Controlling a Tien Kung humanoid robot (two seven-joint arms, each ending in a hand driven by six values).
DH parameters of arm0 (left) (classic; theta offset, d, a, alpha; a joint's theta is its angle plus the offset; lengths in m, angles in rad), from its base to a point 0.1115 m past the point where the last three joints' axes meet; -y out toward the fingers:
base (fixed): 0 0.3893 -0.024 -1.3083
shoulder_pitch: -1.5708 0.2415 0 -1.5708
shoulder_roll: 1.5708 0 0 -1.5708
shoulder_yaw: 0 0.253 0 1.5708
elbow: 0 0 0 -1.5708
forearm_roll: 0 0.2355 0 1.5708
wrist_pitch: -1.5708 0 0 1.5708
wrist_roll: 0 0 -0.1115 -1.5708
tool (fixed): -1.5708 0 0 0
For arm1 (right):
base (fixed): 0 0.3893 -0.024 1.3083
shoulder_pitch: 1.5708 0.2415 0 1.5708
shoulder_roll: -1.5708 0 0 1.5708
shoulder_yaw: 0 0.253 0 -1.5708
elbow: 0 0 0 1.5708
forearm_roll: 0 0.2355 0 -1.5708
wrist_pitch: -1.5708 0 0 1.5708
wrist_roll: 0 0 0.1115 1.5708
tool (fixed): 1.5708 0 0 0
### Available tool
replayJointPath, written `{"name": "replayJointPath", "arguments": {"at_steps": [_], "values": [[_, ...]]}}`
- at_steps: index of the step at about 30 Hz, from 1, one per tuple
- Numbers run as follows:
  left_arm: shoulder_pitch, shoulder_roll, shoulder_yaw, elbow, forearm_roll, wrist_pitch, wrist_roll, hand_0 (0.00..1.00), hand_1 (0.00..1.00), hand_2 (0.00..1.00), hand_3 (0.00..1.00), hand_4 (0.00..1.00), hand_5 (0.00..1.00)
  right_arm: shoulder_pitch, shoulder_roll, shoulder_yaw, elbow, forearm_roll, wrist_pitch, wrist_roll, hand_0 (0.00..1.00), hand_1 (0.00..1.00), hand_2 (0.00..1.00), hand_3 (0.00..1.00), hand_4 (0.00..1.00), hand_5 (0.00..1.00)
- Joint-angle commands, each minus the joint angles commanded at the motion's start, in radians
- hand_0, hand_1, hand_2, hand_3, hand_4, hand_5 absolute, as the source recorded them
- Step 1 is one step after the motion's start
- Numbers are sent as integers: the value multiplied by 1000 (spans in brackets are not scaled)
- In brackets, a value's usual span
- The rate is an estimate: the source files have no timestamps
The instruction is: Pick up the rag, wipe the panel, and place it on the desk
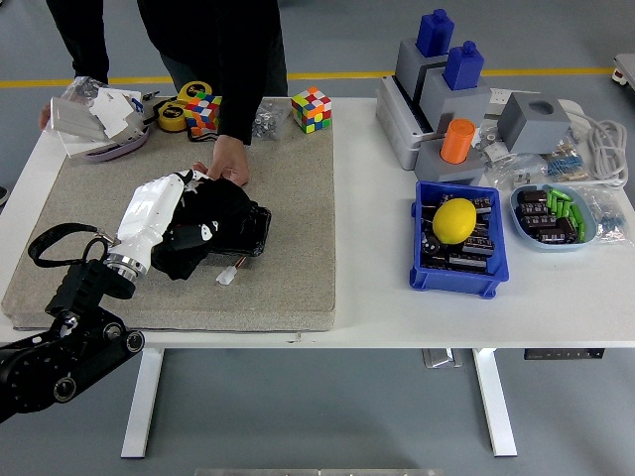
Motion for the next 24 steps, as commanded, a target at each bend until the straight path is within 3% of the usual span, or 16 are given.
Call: {"name": "replayJointPath", "arguments": {"at_steps": [14,24], "values": [[-24,-8,56,-96,28,0,15,181,100,348,637,553,13,3,-2,-10,-5,7,2,-3,713,616,673,608,998,597],[-24,-7,53,-37,-4,0,-6,181,99,349,638,554,15,2,-3,-7,-2,6,1,-5,713,616,673,608,998,597]]}}
